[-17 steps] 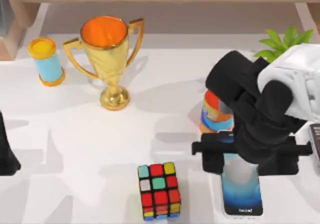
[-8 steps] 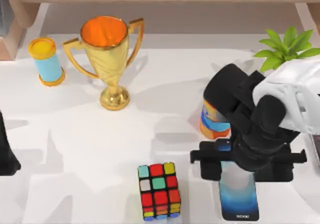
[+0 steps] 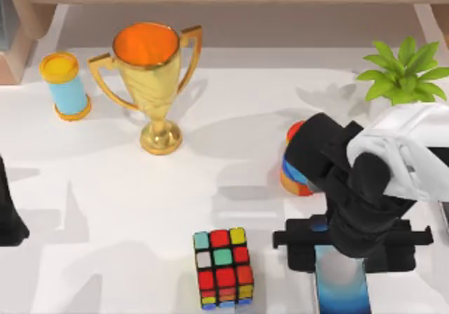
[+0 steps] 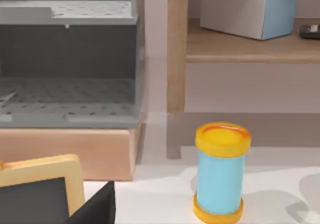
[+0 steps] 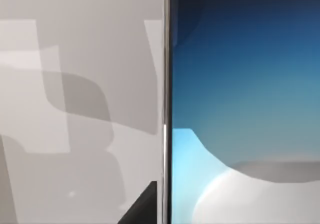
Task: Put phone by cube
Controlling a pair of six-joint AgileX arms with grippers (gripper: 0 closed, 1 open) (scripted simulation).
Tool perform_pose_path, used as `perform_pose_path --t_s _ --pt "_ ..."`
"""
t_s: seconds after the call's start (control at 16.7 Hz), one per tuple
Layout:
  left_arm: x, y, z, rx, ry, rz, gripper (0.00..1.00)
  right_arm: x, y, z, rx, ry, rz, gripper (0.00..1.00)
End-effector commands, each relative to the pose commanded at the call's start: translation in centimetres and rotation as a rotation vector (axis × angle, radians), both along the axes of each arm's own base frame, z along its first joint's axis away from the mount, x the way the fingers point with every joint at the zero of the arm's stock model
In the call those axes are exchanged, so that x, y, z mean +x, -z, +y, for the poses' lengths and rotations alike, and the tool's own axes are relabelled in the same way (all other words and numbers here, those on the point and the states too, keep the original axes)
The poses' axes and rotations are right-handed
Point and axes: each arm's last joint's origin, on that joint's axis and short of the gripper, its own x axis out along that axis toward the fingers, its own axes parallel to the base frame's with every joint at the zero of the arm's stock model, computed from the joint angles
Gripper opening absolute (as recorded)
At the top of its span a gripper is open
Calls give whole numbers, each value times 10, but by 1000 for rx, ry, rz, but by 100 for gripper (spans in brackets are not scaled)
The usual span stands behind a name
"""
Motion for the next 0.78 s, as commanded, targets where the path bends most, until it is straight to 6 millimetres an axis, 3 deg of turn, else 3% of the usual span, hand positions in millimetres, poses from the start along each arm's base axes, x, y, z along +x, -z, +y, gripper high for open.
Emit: perform_pose_path --t_s 0.12,0.78 --pt "0 0 0 0 0 0 100 0 0 0 0 0 0 0" --pt "0 0 0 0 0 0 100 0 0 0 0 0 0 83"
